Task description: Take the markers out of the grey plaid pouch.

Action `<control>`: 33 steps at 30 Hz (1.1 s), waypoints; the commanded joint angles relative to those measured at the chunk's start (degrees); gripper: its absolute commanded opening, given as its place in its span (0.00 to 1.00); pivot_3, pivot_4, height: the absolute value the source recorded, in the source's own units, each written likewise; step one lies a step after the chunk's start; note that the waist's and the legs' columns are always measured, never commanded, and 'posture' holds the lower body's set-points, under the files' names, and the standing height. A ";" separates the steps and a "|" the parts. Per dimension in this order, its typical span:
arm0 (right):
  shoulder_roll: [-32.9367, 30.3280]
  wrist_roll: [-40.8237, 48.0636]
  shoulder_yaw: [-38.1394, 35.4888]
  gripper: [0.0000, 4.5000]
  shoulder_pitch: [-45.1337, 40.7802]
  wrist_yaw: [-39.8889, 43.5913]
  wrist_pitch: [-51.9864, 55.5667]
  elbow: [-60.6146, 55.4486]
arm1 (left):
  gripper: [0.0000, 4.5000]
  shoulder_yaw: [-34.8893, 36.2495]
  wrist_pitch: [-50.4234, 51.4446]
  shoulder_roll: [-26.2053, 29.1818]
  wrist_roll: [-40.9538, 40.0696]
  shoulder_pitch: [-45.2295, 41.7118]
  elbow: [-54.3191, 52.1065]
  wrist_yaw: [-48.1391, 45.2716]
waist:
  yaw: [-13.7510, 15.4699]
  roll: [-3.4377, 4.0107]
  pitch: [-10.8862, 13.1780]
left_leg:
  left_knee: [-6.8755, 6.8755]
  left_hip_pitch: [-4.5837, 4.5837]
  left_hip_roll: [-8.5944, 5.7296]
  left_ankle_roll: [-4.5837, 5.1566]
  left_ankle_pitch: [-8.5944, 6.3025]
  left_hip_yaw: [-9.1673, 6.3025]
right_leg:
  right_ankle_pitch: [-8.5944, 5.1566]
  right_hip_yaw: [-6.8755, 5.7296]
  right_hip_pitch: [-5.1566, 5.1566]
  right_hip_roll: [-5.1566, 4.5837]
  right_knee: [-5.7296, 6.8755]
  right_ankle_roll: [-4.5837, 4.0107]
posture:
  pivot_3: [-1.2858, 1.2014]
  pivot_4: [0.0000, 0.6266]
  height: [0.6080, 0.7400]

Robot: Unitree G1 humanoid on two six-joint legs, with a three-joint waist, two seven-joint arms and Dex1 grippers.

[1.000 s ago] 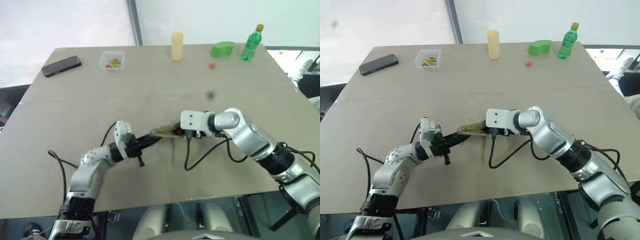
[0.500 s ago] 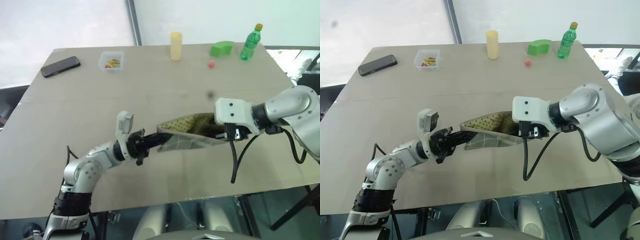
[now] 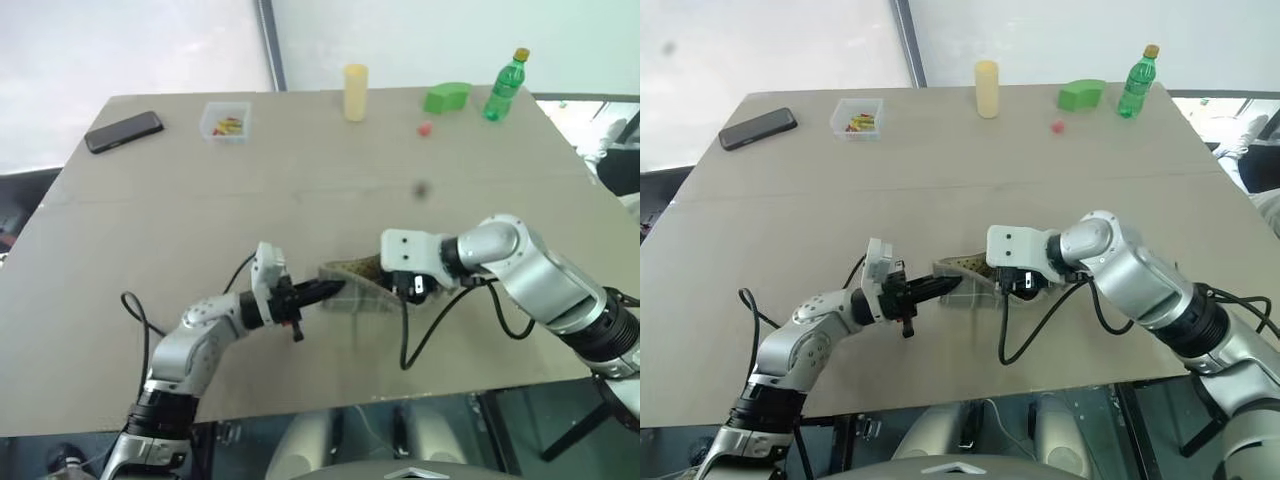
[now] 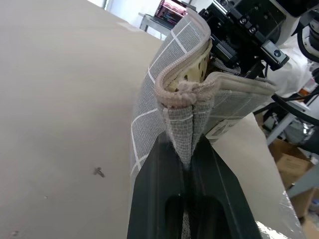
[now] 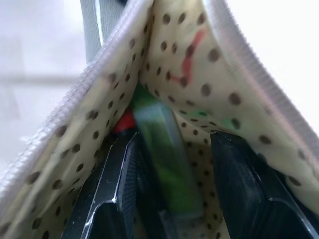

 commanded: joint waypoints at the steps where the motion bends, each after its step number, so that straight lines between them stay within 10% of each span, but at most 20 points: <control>1: -3.09 -1.69 1.01 0.51 0.43 2.36 -1.48 -2.64 | 0.00 2.59 -5.23 0.13 3.37 -0.12 1.74 1.56 | 0.02 0.00 0.00 | 0.01 0.00 0.00 0.00 0.00 0.00 | 0.01 0.00 0.00 0.00 0.00 -0.01 | 0.52 0.24 1.00; 19: -8.09 -7.16 5.30 0.51 3.78 3.76 4.48 -4.39 | 0.00 -1.05 -24.26 -0.17 12.10 3.07 4.62 -1.66 | -0.07 -0.03 -0.06 | 0.01 0.01 0.02 0.00 -0.02 0.00 | 0.01 0.00 0.01 0.01 -0.01 -0.01 | 0.52 0.24 1.00; 33: -0.29 -13.38 9.61 0.51 3.81 0.09 3.34 4.41 | 0.00 -2.98 -22.51 -1.71 12.77 2.71 -0.10 0.92 | -0.23 -0.33 -0.35 | 0.07 0.11 0.02 -0.01 -0.02 -0.01 | 0.01 0.01 0.07 0.06 0.04 0.00 | 0.52 0.24 1.00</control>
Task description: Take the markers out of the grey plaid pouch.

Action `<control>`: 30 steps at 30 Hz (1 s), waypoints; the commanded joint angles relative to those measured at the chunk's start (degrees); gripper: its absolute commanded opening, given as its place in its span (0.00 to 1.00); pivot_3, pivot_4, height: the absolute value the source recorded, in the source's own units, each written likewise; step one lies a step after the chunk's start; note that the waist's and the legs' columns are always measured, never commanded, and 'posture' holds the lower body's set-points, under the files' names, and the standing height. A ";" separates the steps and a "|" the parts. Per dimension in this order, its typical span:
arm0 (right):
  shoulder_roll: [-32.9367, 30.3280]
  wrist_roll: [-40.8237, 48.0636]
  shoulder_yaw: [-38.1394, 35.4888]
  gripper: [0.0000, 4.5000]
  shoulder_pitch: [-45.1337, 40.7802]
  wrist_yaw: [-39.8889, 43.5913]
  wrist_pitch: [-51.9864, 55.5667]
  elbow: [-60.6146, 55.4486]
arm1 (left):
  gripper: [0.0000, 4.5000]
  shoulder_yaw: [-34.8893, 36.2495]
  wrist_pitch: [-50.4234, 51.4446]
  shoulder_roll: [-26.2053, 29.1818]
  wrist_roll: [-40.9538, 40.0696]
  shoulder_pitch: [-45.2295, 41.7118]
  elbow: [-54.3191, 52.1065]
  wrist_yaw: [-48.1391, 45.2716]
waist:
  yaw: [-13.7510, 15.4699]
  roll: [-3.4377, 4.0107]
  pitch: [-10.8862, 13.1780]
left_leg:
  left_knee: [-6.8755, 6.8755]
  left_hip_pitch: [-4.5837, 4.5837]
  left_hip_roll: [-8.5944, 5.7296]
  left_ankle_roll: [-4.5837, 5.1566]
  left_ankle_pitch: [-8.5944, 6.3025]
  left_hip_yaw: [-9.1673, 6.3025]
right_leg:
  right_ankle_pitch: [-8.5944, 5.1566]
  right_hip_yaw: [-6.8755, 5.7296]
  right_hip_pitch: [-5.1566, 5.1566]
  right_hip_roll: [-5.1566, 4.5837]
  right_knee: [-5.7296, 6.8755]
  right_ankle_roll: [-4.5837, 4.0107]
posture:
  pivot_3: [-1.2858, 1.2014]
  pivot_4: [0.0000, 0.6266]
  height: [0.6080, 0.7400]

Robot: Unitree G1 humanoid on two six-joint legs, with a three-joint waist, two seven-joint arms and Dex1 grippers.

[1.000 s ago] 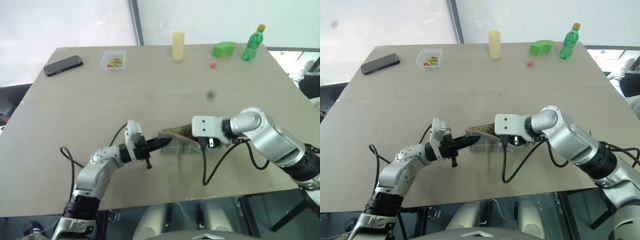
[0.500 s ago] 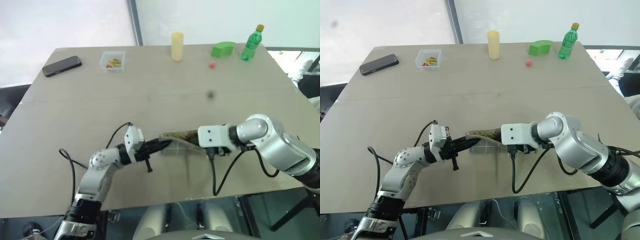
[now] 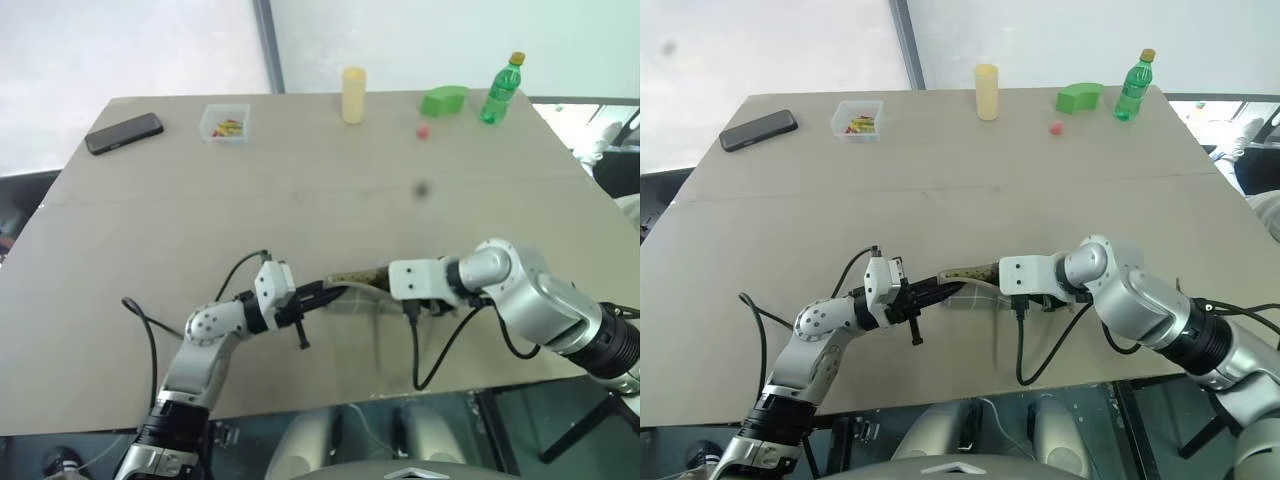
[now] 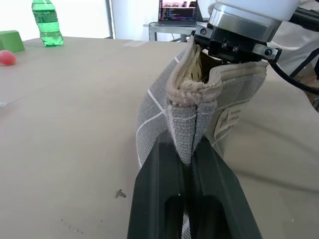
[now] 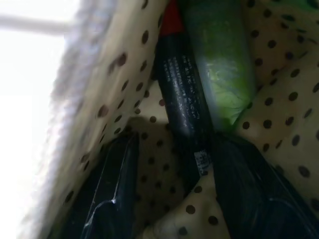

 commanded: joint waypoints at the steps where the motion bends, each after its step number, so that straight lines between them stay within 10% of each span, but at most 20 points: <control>1: 2.45 -3.07 2.21 0.51 1.04 -2.48 -0.32 5.95 | 0.00 -0.33 1.65 0.05 0.80 -0.14 -3.25 1.99 | -0.13 -0.17 -0.13 | 0.01 0.06 0.02 -0.01 0.00 0.00 | 0.00 0.02 0.04 0.03 0.01 0.00 | 0.52 0.24 1.00; 8: 2.24 -4.55 0.04 0.06 3.36 -2.54 -0.66 5.65 | 0.00 -1.04 3.05 0.12 1.91 -0.34 -5.57 3.10 | 0.23 -0.20 -0.15 | -0.04 0.80 0.06 -0.04 -0.02 -0.08 | -0.23 -0.11 0.82 -0.01 -0.01 -0.11 | 0.52 0.24 1.00; 30: 11.50 29.43 -41.45 0.06 15.48 -4.35 8.02 -8.72 | 0.00 -1.18 -5.04 0.44 5.29 -2.01 4.09 2.25 | 1.47 0.34 0.26 | -0.23 -0.16 0.02 0.02 0.02 -0.20 | 0.02 -0.22 0.03 -0.01 -0.53 -0.02 | 0.52 0.24 1.00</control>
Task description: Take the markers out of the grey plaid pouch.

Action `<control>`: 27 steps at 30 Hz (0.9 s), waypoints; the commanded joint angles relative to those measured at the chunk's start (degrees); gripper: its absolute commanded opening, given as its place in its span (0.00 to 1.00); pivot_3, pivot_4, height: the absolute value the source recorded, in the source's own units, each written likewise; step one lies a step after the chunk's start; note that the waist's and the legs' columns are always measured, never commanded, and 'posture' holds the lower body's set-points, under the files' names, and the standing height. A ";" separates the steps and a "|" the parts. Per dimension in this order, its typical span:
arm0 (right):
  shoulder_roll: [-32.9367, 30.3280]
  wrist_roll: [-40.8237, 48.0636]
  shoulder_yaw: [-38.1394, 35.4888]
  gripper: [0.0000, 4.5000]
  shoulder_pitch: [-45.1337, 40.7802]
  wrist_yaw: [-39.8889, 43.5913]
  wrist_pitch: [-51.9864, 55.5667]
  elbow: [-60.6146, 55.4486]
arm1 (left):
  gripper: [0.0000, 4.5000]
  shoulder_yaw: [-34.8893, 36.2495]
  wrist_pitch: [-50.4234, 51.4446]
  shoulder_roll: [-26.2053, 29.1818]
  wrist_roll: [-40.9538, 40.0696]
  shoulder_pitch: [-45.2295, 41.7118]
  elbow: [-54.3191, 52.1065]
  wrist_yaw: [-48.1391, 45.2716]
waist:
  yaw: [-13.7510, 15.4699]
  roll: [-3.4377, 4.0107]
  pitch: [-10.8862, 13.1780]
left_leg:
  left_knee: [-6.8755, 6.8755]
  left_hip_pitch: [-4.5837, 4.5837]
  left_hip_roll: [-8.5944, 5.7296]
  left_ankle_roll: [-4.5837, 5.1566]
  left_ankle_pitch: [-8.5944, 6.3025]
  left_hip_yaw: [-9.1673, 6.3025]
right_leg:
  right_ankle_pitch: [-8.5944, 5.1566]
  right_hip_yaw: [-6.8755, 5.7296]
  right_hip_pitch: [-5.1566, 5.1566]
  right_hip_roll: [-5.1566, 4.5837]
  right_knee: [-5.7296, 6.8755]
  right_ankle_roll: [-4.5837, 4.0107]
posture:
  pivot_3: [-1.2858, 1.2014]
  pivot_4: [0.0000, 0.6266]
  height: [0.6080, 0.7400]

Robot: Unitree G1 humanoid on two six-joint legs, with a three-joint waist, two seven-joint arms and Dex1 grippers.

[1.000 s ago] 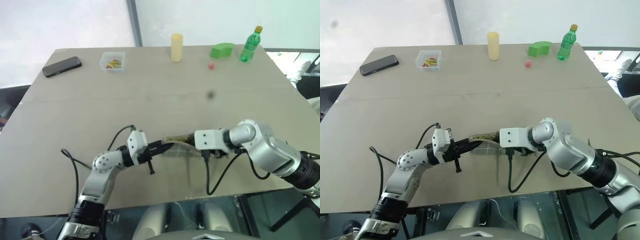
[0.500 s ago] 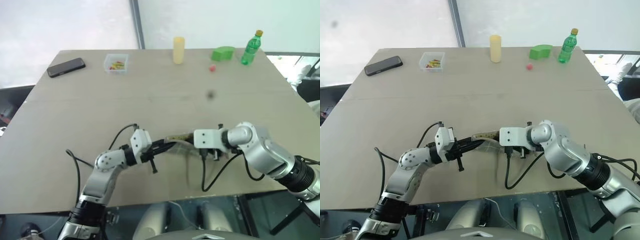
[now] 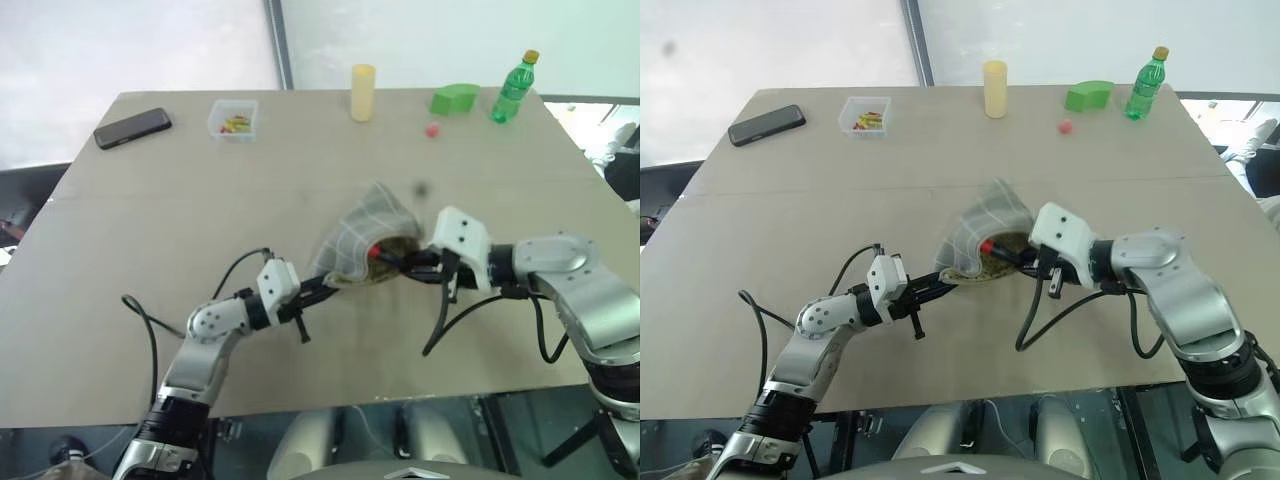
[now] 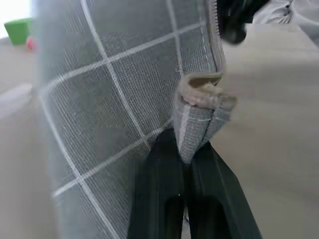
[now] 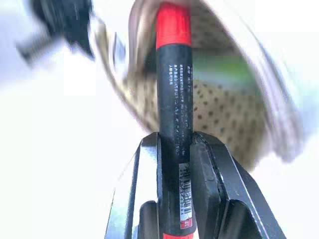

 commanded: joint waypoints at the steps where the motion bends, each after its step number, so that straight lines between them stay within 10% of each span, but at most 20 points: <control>1: 0.38 4.41 -4.05 0.06 1.71 -1.53 0.30 0.07 | 0.00 0.01 -1.23 -0.37 0.17 -0.43 0.46 -0.32 | 0.04 0.02 0.01 | 0.00 -0.01 0.00 0.00 0.00 0.00 | 0.00 0.00 -0.01 -0.01 0.00 0.00 | 0.52 0.24 1.00; 17: -15.75 8.45 -5.81 0.06 11.34 -2.28 -3.78 -0.06 | 0.00 4.52 0.96 -1.30 0.01 -4.99 5.88 4.89 | -0.10 0.12 0.08 | 0.03 -0.01 0.00 0.21 0.07 0.01 | 0.00 -0.04 0.00 -0.02 0.00 0.01 | 0.52 0.24 1.00; 27: -16.68 -9.97 -1.33 0.06 -1.41 -19.66 -11.77 34.69 | 0.00 3.18 -2.70 -1.42 0.86 -4.93 6.56 2.46 | 0.02 0.13 0.09 | 0.10 -0.01 -0.11 0.05 0.07 0.11 | 0.01 0.08 0.02 -0.08 -0.01 0.00 | 0.52 0.24 1.00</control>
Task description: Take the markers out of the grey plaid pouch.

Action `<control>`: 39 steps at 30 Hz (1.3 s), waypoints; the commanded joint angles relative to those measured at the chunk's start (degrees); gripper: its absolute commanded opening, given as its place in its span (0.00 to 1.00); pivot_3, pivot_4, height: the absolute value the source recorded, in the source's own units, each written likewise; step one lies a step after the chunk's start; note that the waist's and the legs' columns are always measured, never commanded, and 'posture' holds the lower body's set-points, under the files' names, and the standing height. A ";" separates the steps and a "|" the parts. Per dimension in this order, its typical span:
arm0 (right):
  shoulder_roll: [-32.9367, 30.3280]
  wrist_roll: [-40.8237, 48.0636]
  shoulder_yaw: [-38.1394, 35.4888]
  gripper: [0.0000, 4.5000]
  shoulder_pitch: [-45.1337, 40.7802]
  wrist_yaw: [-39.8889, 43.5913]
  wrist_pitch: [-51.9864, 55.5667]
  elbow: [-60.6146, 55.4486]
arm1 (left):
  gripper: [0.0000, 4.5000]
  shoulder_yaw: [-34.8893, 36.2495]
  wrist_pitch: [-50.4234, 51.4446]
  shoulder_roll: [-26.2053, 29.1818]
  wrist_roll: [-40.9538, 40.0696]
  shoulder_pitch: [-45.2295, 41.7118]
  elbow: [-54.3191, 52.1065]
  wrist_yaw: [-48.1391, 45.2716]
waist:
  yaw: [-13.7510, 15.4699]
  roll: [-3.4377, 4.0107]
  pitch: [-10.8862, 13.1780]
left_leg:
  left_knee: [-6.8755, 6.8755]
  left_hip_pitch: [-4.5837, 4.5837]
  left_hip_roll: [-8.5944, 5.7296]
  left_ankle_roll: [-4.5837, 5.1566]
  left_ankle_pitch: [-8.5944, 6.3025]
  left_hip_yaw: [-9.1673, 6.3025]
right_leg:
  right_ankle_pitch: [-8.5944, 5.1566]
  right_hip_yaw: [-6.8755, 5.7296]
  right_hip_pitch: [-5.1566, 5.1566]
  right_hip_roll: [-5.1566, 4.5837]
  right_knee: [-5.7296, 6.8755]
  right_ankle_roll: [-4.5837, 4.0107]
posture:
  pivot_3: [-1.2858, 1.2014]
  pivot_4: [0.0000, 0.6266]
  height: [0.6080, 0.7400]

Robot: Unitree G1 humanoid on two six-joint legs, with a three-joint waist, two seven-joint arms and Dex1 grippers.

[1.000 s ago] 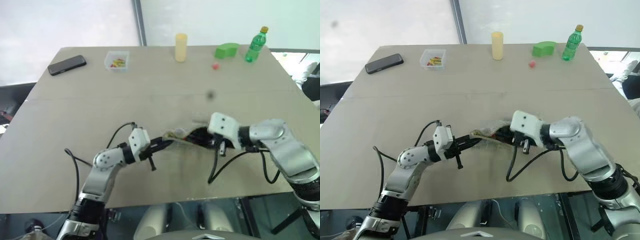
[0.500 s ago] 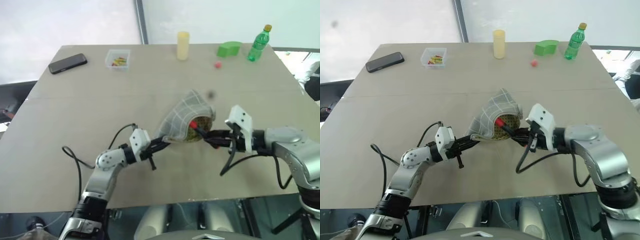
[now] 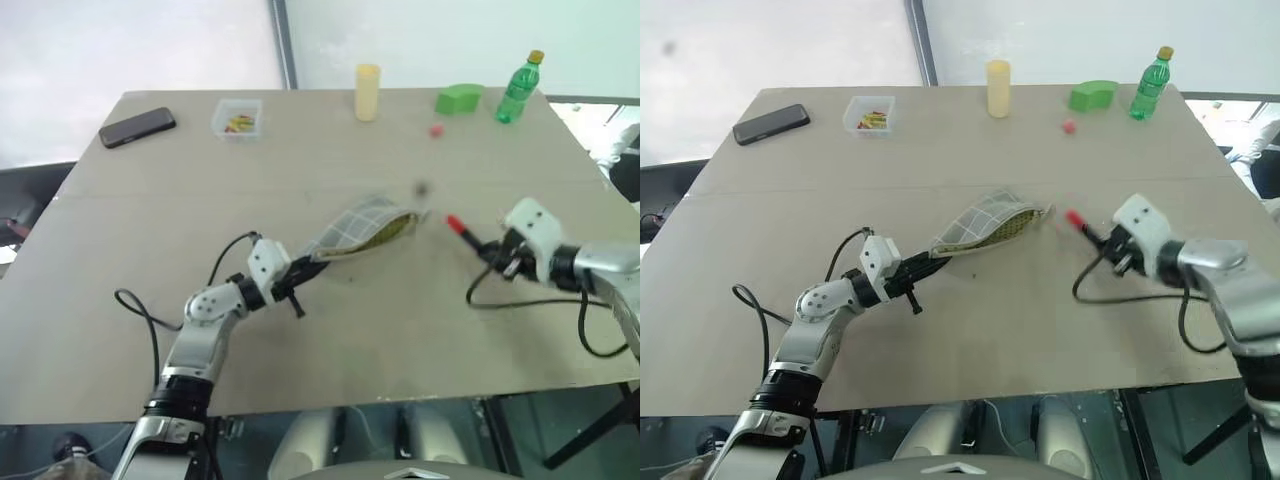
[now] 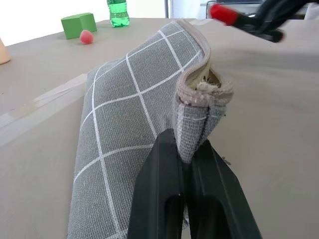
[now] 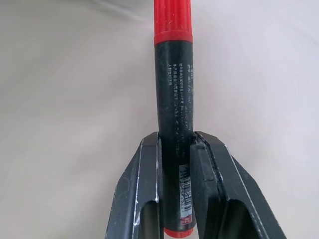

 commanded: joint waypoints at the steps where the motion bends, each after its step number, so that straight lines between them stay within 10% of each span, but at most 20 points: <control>1: -0.81 -5.58 2.83 0.06 -4.85 -2.63 -3.27 11.29 | 0.00 -0.27 -2.00 -0.24 0.20 0.47 -1.15 -0.69 | -0.02 0.01 0.01 | -0.04 0.00 0.00 -0.07 0.10 0.02 | 0.00 0.01 -0.03 0.00 0.00 0.00 | 0.52 0.24 1.00; 8: 1.02 -8.78 7.77 0.06 -9.36 0.13 -6.46 21.02 | 0.00 0.36 -3.50 -0.27 0.25 1.49 -0.72 -0.97 | -0.24 0.02 0.00 | -0.15 -0.01 0.03 -0.04 0.17 0.03 | 0.00 0.03 -0.06 0.02 -0.01 0.00 | 0.52 0.24 1.00; 16: 2.04 -8.64 4.81 0.83 -6.44 0.05 -9.00 18.39 | 0.00 0.30 -0.68 0.12 -2.04 2.94 -3.98 -1.89 | -0.22 -0.01 -0.03 | -0.03 0.07 0.09 0.20 0.03 0.00 | 0.03 0.00 0.02 0.08 0.04 -0.04 | 0.52 0.24 1.00; 27: -0.73 15.06 -19.02 0.83 6.61 7.76 2.35 -24.20 | 0.00 3.42 32.86 3.99 -31.31 0.91 -20.63 -9.03 | -0.14 0.21 0.11 | -0.02 -0.05 0.08 0.25 0.01 -0.03 | 0.03 0.01 -0.04 0.07 0.05 -0.02 | 0.52 0.24 1.00; 39: -4.60 34.64 -24.53 0.83 1.98 1.00 19.20 -39.04 | 0.00 -0.82 21.68 4.90 -16.36 3.93 -14.15 -14.37 | 0.10 0.13 0.07 | 0.02 0.00 0.11 0.29 -0.02 -0.05 | 0.01 -0.05 0.10 0.02 -0.07 -0.07 | 0.52 0.24 1.00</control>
